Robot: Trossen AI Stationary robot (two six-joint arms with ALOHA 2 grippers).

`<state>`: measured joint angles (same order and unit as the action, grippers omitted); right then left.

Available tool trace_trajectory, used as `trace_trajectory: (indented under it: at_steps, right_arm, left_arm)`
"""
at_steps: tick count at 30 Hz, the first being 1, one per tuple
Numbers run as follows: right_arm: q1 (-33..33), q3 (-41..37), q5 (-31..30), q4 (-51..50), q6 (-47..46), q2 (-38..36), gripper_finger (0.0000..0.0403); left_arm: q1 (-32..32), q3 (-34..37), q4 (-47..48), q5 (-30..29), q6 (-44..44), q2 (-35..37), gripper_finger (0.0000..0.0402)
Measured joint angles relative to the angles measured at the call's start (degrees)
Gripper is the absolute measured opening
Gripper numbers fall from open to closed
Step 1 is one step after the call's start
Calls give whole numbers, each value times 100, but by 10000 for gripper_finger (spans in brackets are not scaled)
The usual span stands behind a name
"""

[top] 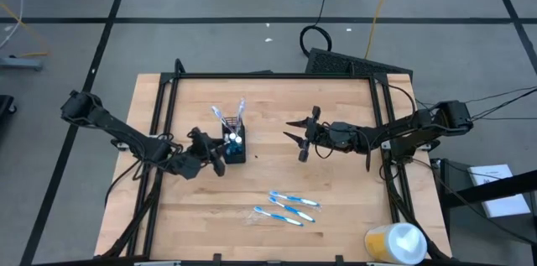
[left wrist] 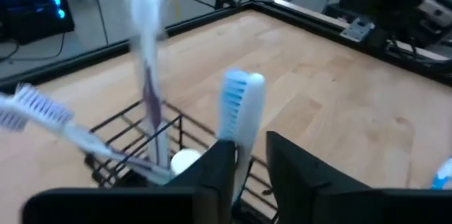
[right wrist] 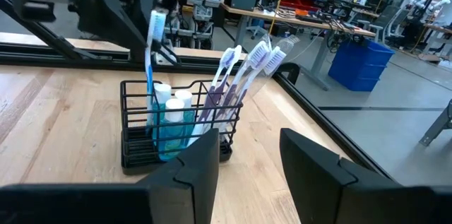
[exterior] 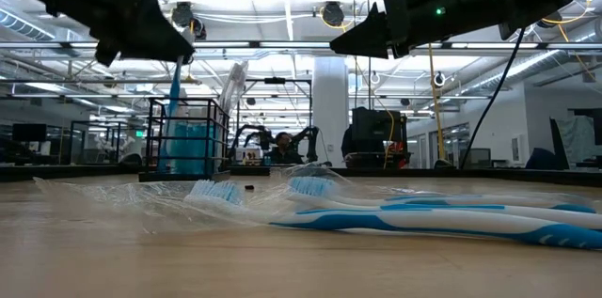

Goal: Pick & Place toothbrushing station
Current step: Put the blue toothbrush into the black organizer

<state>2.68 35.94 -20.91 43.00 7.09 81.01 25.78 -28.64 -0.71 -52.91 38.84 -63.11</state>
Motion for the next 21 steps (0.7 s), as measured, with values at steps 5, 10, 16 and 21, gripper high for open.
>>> trace_trajectory:
  at_steps: [5, 10, 16, 21]
  right_arm:
    - [54, 0, 0, 0, -35, 0, 142]
    - [193, 0, 0, 6, -26, 0, 145]
    - [297, 0, 2, 31, -22, 0, 146]
    - [306, 0, 2, 42, -22, 0, 146]
  left_arm:
    - [0, -248, 32, 127, -413, 126, 147]
    - [0, -270, 239, 440, -613, 300, 197]
    - [0, -271, 563, 443, -370, 329, 213]
    - [0, -271, 433, 442, -426, 334, 210]
